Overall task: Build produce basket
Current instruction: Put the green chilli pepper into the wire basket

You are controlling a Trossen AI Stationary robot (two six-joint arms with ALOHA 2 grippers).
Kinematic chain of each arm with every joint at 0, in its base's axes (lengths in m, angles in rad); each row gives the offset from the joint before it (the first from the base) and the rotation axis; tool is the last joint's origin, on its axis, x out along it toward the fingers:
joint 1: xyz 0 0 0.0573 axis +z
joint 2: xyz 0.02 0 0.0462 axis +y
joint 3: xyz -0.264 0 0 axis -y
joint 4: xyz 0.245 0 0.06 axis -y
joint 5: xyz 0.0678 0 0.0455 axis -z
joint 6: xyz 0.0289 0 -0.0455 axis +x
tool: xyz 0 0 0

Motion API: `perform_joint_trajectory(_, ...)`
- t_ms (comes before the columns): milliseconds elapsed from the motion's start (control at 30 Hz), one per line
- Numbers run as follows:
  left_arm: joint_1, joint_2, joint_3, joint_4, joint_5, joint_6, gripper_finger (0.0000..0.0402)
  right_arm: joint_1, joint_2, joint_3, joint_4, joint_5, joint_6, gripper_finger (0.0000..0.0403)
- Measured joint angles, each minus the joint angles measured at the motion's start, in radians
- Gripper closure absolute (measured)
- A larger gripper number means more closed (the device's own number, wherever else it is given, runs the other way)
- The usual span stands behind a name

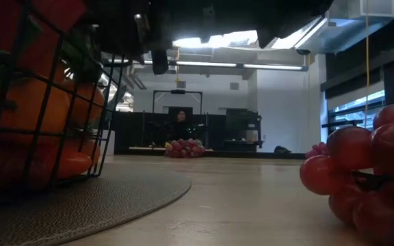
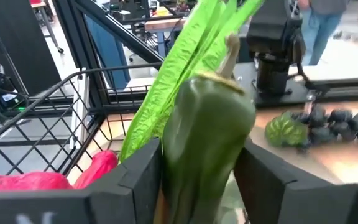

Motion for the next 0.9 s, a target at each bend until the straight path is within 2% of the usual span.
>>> perform_joint_trajectory(100,0.000,0.000,0.000,0.000,0.000,0.000,0.0320,0.005,-0.016,0.000,0.000,0.028,-0.062,0.0225)
perform_joint_trajectory(300,0.000,0.000,0.000,0.000,0.001,-0.003,0.0320,0.021,-0.039,0.000,0.005,0.215,-0.150,0.0224)
perform_joint_trajectory(533,0.000,0.000,0.000,0.000,0.001,-0.004,0.0320,0.022,-0.045,0.000,-0.069,0.098,-0.105,0.0224)
perform_joint_trajectory(700,0.000,0.000,0.000,-0.001,0.001,-0.004,0.0320,0.027,-0.045,0.000,-0.152,0.104,-0.087,0.0224)
perform_joint_trajectory(900,0.000,0.000,0.000,-0.001,0.001,-0.004,0.0320,0.027,-0.045,0.000,-0.161,0.104,-0.094,0.0224)
